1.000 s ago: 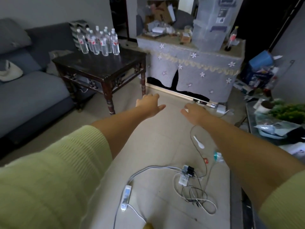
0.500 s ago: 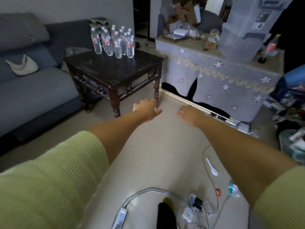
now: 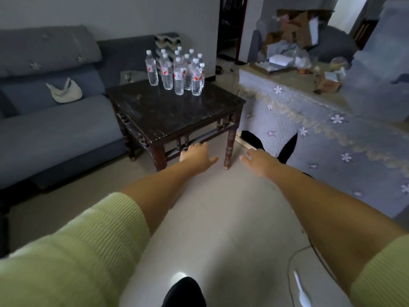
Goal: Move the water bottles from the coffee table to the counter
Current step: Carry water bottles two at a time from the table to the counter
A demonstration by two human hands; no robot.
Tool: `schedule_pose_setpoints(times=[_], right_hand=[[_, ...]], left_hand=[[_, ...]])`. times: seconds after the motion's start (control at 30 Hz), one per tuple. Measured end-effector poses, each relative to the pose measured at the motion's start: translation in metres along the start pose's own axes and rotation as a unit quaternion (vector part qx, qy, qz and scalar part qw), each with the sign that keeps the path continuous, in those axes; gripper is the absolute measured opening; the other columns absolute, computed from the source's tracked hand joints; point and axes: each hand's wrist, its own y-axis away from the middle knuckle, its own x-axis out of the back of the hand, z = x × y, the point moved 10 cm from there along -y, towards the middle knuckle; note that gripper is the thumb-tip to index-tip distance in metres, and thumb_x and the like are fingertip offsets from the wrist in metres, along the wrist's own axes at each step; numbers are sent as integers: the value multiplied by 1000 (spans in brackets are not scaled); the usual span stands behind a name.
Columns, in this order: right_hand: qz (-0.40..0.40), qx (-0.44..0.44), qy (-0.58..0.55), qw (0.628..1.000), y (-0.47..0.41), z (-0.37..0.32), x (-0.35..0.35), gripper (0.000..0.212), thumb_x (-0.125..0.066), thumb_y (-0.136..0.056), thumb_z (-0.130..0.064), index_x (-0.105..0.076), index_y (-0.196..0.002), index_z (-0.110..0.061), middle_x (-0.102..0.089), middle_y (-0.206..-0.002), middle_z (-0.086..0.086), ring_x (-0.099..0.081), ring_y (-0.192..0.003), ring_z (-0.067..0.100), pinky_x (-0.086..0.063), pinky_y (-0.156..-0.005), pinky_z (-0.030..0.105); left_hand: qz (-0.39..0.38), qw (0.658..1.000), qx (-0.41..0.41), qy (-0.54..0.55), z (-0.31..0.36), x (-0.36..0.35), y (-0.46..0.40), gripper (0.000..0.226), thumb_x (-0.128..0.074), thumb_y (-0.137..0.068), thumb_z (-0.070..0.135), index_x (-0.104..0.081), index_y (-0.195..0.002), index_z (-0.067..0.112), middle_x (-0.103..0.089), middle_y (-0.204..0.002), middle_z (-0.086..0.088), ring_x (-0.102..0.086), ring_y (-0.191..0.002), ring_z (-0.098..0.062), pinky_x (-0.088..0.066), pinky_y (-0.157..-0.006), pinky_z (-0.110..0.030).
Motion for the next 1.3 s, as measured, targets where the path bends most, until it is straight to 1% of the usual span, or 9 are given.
schedule_pose_setpoints(times=[0.17, 0.23, 0.37, 0.47, 0.57, 0.67, 0.77, 1.03, 1.3], right_hand=[[-21, 38, 41, 998, -71, -4, 6, 51, -31, -102, -44, -46, -137, -10, -51, -138, 15, -47, -127, 33, -38, -102, 42], [-4, 33, 35, 999, -107, 2, 16, 51, -33, -101, -45, -48, -136, -10, -52, -136, 16, -49, -125, 34, -39, -101, 41], [-1, 25, 55, 998, -190, 16, 38, 53, -31, -102, -45, -45, -138, -8, -49, -137, 20, -48, -124, 38, -39, -105, 46], [1, 26, 42, 999, -260, 14, 60, 51, -33, -102, -45, -49, -130, -6, -53, -129, 22, -51, -119, 39, -42, -102, 48], [9, 36, 18, 999, -313, -1, 83, 52, -32, -102, -43, -48, -134, -5, -51, -134, 21, -49, -124, 37, -39, -105, 47], [4, 54, 22, 998, -351, -9, 87, 48, -35, -101, -43, -50, -127, -5, -55, -128, 20, -53, -117, 36, -43, -101, 46], [-16, 49, 44, 998, -392, -7, 86, 51, -32, -102, -46, -46, -134, -9, -51, -132, 19, -51, -122, 35, -41, -104, 45], [-53, 119, 62, 990, -529, -17, 110, 53, -31, -101, -49, -45, -136, -13, -49, -130, 15, -52, -117, 35, -42, -101, 49], [-97, 172, 52, 979, -655, -1, 137, 52, -33, -103, -44, -44, -136, -5, -52, -134, 17, -51, -120, 33, -42, -101, 42]], left_hand=[[8, 1000, 0, 16, 8, 4, -71, 61, -51, -90, 55, -41, -138, 18, -48, -137, -13, -47, -124, -34, -40, -102, -50], [10, 1000, 6, 18, 10, 5, -105, 58, -51, -90, 54, -42, -135, 19, -50, -133, -13, -48, -121, -34, -42, -99, -48], [19, 999, -4, 30, 12, 16, -187, 58, -51, -91, 54, -42, -135, 19, -48, -135, -12, -45, -125, -34, -39, -100, -48], [16, 999, 11, 32, 2, 32, -258, 58, -51, -90, 54, -42, -135, 19, -48, -133, -11, -45, -124, -33, -38, -100, -48], [20, 999, 28, 34, -10, 55, -313, 57, -51, -91, 53, -41, -136, 18, -47, -134, -12, -45, -125, -33, -38, -99, -50], [14, 998, 42, 35, -16, 60, -352, 58, -50, -92, 53, -40, -137, 18, -46, -136, -12, -45, -125, -33, -40, -100, -51], [3, 999, 40, 22, -15, 54, -384, 58, -50, -92, 53, -41, -136, 18, -48, -134, -12, -46, -124, -33, -40, -99, -51], [22, 992, 121, 35, -35, 64, -491, 60, -50, -92, 54, -40, -139, 19, -47, -136, -11, -44, -127, -33, -38, -100, -50], [41, 980, 185, 67, -26, 57, -586, 58, -52, -91, 52, -41, -139, 20, -45, -140, -9, -44, -128, -31, -40, -102, -49]])
